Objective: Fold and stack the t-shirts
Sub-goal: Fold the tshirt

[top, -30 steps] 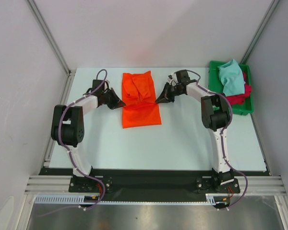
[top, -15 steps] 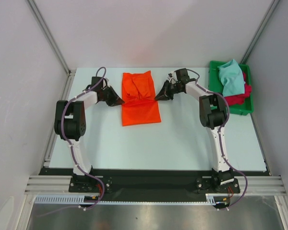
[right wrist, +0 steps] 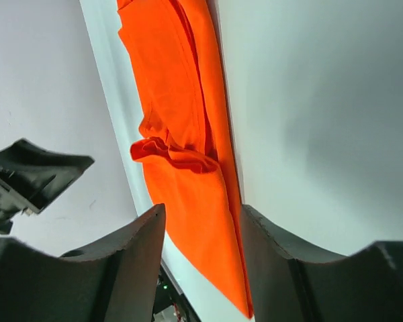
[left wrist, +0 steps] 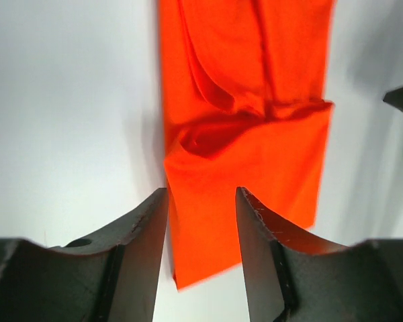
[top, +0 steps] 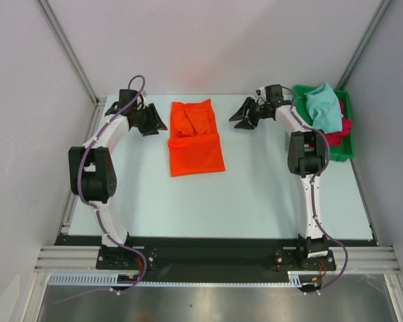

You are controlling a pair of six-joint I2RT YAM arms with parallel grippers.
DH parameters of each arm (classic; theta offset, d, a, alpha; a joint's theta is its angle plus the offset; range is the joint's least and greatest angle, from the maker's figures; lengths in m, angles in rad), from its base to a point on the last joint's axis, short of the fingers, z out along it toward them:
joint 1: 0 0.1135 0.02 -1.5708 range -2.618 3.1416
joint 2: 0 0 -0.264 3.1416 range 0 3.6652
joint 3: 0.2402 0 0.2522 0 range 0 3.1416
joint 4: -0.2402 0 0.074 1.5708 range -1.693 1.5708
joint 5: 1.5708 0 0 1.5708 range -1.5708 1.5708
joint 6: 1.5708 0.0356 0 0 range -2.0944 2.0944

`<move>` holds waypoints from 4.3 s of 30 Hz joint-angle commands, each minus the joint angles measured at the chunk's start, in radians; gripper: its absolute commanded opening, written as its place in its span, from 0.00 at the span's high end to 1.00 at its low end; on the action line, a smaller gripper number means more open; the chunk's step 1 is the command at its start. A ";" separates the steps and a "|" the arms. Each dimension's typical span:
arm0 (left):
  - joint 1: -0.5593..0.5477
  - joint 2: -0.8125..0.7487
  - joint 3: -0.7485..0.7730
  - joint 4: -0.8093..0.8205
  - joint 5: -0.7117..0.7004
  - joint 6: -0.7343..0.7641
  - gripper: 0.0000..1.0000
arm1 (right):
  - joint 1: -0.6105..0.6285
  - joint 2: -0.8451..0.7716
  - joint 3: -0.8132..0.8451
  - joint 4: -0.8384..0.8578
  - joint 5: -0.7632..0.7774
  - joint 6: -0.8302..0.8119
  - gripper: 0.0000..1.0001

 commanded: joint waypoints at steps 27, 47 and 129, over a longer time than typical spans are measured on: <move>-0.022 0.219 -0.291 0.793 0.451 -0.298 0.60 | 0.156 0.027 -0.320 0.701 -0.010 0.326 0.88; 0.001 -0.107 -0.376 0.609 0.440 -0.273 0.55 | 0.037 -0.239 -0.353 0.278 0.008 0.067 0.78; -0.021 0.069 -0.573 1.000 0.473 -0.505 0.59 | 0.183 -0.080 -0.495 0.783 -0.073 0.404 0.70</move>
